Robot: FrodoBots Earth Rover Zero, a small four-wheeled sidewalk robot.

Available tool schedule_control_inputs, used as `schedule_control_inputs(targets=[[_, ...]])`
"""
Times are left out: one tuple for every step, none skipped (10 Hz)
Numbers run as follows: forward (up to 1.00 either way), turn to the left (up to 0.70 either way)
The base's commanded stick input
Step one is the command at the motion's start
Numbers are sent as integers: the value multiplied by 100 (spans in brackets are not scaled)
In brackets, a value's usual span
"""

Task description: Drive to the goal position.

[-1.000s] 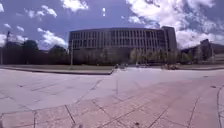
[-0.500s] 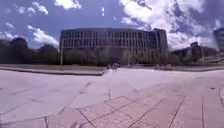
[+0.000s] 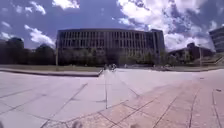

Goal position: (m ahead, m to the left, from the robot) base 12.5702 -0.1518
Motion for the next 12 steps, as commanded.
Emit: schedule_control_inputs(targets=[[70, 0], [70, 0], [70, 0], [70, 0], [70, 0], [70, 0], [70, 0], [70, 3], [70, 6], [70, 9], [70, 26], [70, 19]])
